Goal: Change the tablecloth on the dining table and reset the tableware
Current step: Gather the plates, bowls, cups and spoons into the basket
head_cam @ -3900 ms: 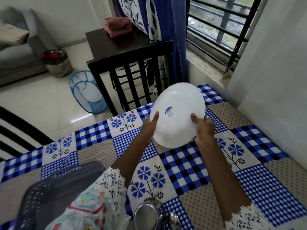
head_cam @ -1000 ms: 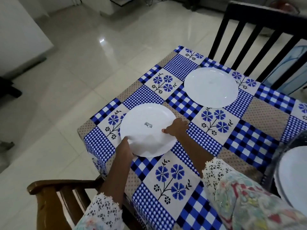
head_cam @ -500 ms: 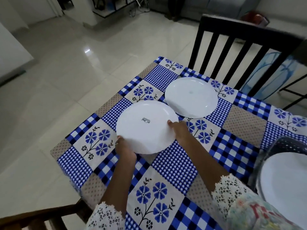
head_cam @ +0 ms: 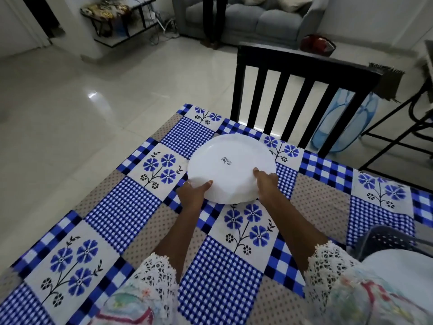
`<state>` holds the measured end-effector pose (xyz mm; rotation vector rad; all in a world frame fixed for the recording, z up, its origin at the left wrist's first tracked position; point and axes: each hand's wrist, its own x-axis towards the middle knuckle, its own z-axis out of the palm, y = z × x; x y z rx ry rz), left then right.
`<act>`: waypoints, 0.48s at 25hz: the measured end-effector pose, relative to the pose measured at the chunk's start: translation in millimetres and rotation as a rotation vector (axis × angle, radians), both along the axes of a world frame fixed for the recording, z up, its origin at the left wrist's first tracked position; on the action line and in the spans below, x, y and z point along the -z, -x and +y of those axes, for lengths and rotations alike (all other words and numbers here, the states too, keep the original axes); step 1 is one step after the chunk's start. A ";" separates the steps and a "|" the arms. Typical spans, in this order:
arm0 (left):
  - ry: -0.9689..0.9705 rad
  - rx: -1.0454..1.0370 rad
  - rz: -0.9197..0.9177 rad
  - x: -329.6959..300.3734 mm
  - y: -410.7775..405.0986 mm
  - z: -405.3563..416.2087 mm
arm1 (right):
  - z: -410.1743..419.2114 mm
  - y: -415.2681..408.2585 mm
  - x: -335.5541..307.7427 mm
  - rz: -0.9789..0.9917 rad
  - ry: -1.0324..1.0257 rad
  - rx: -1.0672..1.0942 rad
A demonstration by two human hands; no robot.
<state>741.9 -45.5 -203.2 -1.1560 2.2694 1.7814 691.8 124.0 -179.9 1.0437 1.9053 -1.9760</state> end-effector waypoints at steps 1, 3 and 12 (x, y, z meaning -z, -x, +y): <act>0.077 0.068 -0.023 1.6 6.1 3.2 | 0.5 4.5 0.3 0.016 -0.022 -0.002; 0.245 0.199 -0.075 2.0 12.4 13.0 | 3.3 13.4 4.0 0.002 -0.122 -0.027; 0.412 0.322 -0.148 5.1 17.6 20.7 | 9.8 34.0 9.2 -0.251 -0.488 -0.131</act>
